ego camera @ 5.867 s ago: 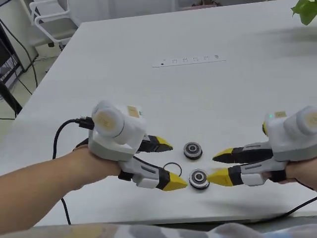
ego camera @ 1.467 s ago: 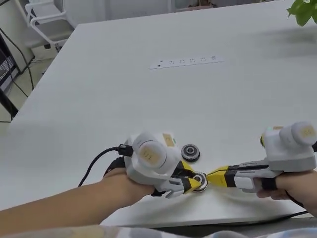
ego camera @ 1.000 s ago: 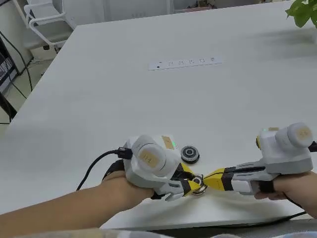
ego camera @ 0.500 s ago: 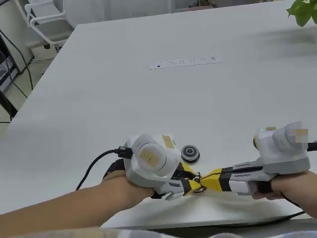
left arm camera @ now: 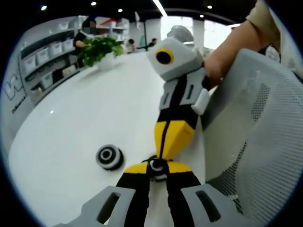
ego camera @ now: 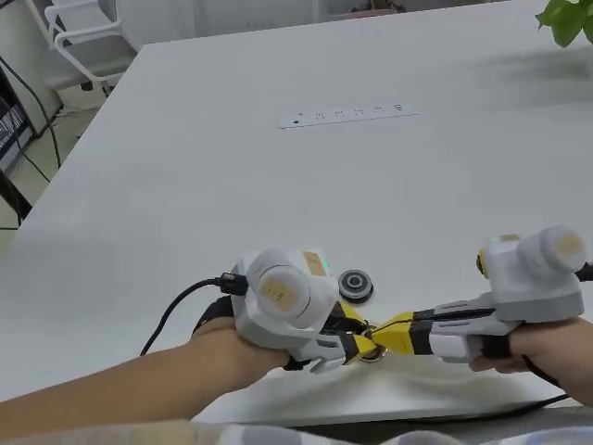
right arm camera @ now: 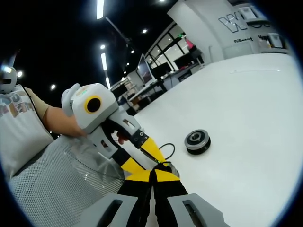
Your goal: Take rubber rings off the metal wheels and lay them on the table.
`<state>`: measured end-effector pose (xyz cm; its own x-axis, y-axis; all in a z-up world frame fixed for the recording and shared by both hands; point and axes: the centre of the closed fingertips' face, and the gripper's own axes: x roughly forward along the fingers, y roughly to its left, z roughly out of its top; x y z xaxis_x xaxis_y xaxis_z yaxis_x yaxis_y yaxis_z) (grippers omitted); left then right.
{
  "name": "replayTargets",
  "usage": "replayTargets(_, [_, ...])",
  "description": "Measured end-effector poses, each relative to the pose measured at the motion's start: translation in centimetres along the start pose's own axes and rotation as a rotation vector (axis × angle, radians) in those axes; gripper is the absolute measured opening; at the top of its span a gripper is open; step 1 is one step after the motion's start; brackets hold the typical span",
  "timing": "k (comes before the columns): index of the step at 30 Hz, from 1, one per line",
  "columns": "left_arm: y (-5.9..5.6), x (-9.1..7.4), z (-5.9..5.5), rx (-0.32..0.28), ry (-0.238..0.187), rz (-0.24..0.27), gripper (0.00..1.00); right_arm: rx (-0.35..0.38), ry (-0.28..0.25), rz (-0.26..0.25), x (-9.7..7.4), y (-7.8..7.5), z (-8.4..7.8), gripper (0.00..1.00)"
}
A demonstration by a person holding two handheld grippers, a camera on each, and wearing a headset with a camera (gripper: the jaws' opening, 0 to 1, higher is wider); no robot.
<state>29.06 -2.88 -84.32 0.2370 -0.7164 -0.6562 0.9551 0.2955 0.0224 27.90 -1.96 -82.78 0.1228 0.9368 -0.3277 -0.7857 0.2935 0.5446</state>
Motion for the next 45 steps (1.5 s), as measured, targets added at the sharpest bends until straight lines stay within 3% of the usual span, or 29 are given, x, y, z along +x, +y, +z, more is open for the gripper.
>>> replayTargets(14, [0.0, 0.1, 0.1, -0.018, -0.006, -0.006, 0.14, -0.005, 0.016, -0.050, -0.1, -0.9, -0.3, 0.00])
replayTargets(26, [-0.3, 0.0, 0.1, -0.008, 0.014, -0.025, 0.18, -0.002, 0.012, -0.053, -0.2, -1.1, -0.2, 0.00])
replayTargets(36, [-0.5, -1.2, 0.5, -0.024, 0.009, -0.031, 0.24, 0.005, -0.007, -0.056, -0.4, -1.1, 0.2, 0.00])
replayTargets(45, [-0.6, -2.8, 1.0, -0.051, -0.022, -0.033, 0.28, -0.001, -0.017, -0.049, -0.7, -0.8, 0.6, 0.00])
